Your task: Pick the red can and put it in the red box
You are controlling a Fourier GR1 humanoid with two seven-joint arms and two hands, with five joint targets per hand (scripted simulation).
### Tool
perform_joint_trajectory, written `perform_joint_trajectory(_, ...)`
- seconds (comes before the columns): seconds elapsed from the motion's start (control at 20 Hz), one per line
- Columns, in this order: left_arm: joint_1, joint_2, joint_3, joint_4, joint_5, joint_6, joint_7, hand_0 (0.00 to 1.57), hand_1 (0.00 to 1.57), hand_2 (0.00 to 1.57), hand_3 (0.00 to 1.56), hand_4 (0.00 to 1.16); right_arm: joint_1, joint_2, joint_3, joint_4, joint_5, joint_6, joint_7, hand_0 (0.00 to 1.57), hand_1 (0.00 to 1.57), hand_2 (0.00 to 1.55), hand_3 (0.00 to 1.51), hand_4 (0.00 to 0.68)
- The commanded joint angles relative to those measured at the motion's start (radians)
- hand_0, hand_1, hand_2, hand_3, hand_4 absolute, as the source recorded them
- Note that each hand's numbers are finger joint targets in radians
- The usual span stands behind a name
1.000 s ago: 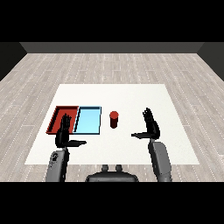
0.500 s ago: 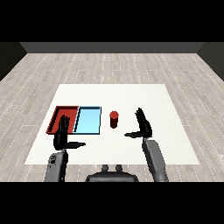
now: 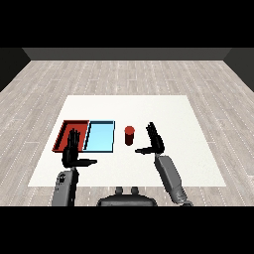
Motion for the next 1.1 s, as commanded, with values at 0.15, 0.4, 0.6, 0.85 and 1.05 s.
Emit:
perform_joint_trajectory(0.15,0.006,0.004,0.009,0.018,0.003,-0.01,-0.021,0.0,0.0,0.0,0.0,0.0,-0.1,0.001,0.027,0.199,-0.038,-0.035,-0.122,0.0,0.0,0.0,0.0,0.0)
perform_joint_trajectory(0.4,-0.007,0.012,0.037,0.072,0.034,-0.037,-0.055,0.0,0.0,0.0,0.0,0.0,-0.13,0.001,0.053,0.299,-0.043,-0.053,-0.177,0.0,0.0,0.0,0.0,0.0)
perform_joint_trajectory(0.6,0.039,-0.027,-0.005,-0.01,-0.009,0.015,-0.032,0.0,0.0,0.0,0.0,0.0,-0.119,0.001,0.084,0.276,-0.109,-0.052,-0.165,0.0,0.0,0.0,0.0,0.0)
perform_joint_trajectory(0.85,-0.006,0.02,0.046,-0.02,0.054,-0.017,0.034,0.0,0.0,0.0,0.0,0.0,-0.18,0.001,0.186,0.337,-0.2,-0.137,-0.196,0.0,0.0,0.0,0.0,0.0)
perform_joint_trajectory(1.05,-0.025,-0.003,0.021,0.013,0.031,0.002,0.014,0.0,0.0,0.0,0.0,0.0,-0.258,0.001,0.164,0.511,-0.235,-0.077,-0.285,0.0,0.0,0.0,0.0,0.0)
